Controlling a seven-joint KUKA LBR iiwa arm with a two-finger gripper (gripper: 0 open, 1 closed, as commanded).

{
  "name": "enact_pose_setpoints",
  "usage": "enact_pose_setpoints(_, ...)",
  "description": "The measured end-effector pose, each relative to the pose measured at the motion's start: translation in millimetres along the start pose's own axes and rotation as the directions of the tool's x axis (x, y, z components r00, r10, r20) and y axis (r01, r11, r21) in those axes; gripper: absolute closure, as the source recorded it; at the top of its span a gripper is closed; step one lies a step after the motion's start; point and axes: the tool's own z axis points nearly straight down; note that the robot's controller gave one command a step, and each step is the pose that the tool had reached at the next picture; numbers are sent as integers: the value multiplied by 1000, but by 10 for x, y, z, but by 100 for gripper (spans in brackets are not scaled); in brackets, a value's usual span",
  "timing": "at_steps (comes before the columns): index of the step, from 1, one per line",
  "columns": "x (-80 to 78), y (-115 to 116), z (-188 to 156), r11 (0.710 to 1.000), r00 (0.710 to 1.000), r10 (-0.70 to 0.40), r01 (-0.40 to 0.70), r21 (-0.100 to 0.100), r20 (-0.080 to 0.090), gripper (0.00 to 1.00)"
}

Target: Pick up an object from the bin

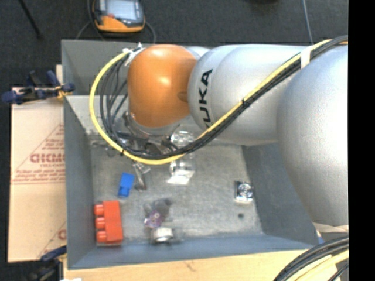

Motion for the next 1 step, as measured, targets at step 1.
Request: enact_pose_setpoints(1,34,166,1055,729,729,-684,684,-3,-2,0)
